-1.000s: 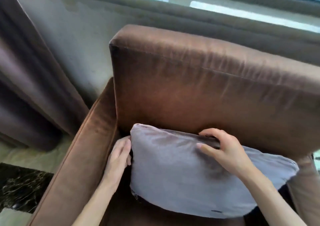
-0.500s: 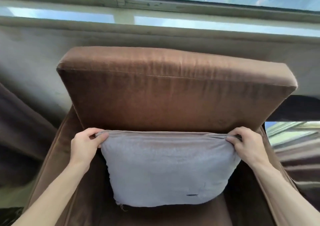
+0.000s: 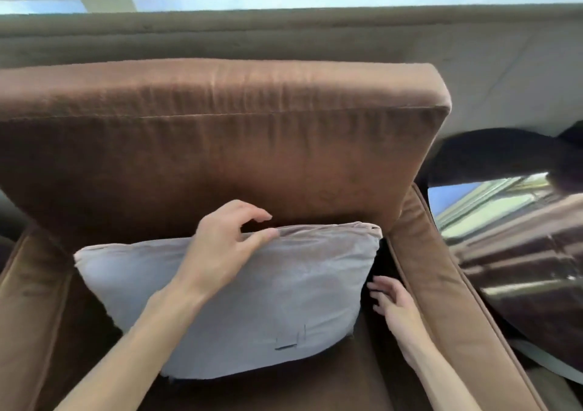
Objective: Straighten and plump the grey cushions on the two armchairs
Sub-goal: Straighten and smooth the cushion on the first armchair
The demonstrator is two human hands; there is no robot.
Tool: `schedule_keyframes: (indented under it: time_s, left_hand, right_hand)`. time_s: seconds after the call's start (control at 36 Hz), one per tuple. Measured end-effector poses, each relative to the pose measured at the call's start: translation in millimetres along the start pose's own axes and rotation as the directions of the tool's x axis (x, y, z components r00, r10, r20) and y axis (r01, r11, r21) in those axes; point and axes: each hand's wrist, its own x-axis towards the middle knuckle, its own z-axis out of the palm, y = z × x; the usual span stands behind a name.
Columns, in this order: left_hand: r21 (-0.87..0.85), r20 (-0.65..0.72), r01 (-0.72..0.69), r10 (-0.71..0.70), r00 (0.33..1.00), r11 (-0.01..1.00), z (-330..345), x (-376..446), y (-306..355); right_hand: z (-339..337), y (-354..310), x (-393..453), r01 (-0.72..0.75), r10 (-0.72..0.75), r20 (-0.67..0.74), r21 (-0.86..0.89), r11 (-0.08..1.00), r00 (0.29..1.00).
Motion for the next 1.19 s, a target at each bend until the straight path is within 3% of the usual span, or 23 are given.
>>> schedule_keyframes:
  time_s: [0.08,0.19,0.25,0.31,0.42,0.56,0.78,0.83,0.89,0.94,1.03,1.11,1.14,1.19]
  left_hand:
    - [0.108,0.187,-0.068,0.047,0.981,0.992,55.3,24.5,35.1]
    - [0.296,0.381,-0.131,0.009,0.925,0.946,103.5,45.2,64.4]
    - [0.394,0.389,-0.153,-0.013,0.921,0.906,116.9,49.3,70.9]
    - [0.405,0.34,-0.124,-0.024,0.94,0.906,124.2,51.7,72.7]
    - [0.308,0.158,-0.079,0.031,0.987,0.948,125.8,54.9,70.7]
    - [0.19,-0.029,-0.106,0.113,0.993,0.976,124.7,54.6,61.5]
    - [0.057,-0.056,-0.118,0.122,0.991,0.991,129.5,38.0,52.3]
    - [0.076,-0.11,-0.126,0.134,0.985,0.989,122.6,21.9,46.5]
    - [0.212,-0.233,-0.145,0.194,0.953,0.966,113.3,-1.3,34.3]
    - [0.355,-0.361,-0.094,0.23,0.904,0.93,105.5,-27.8,15.3]
    - [0.435,-0.458,0.072,0.151,0.876,0.897,99.4,-68.8,-15.5]
    - [0.497,-0.48,0.168,0.109,0.871,0.851,99.0,-100.9,-40.4]
    - [0.514,-0.477,0.179,0.106,0.872,0.839,98.3,-107.2,-47.5]
    - [0.524,-0.461,0.202,0.077,0.884,0.827,94.9,-113.6,-62.7]
  right_hand:
    - [7.6,40.7,6.7,-0.103,0.132,0.124,-0.212,0.972,0.984]
    - [21.8,64.4,11.2,-0.107,0.185,0.276,-0.277,0.955,0.943]
    - [27.5,70.7,14.7,-0.119,0.206,0.34,-0.26,0.958,0.918]
    - [32.4,71.3,16.7,-0.135,0.205,0.353,-0.211,0.968,0.913]
    - [36.7,72.5,23.0,-0.006,0.097,0.297,-0.293,0.956,0.95]
    - [38.1,99.2,18.8,-0.027,0.148,0.233,-0.456,0.889,0.961]
    - [39.3,95.6,25.0,-0.032,0.112,0.157,-0.441,0.897,0.981]
    - [30.5,83.8,21.0,-0.044,0.082,0.074,-0.41,0.911,0.994]
    - [24.1,66.5,6.3,0.006,-0.029,-0.058,-0.364,0.931,0.998]
    - [22.6,44.6,-15.6,0.169,-0.26,-0.218,-0.365,0.916,0.941]
    - [35.4,4.0,-49.3,0.493,-0.648,-0.352,-0.437,0.752,0.675]
    - [70.3,-28.3,-71.8,0.713,-0.888,-0.169,-0.541,0.446,0.428]
    - [86.7,-37.7,-77.0,0.749,-0.922,-0.076,-0.559,0.355,0.38]
    - [121.0,-52.8,-82.3,0.787,-0.933,0.082,-0.565,0.247,0.351]
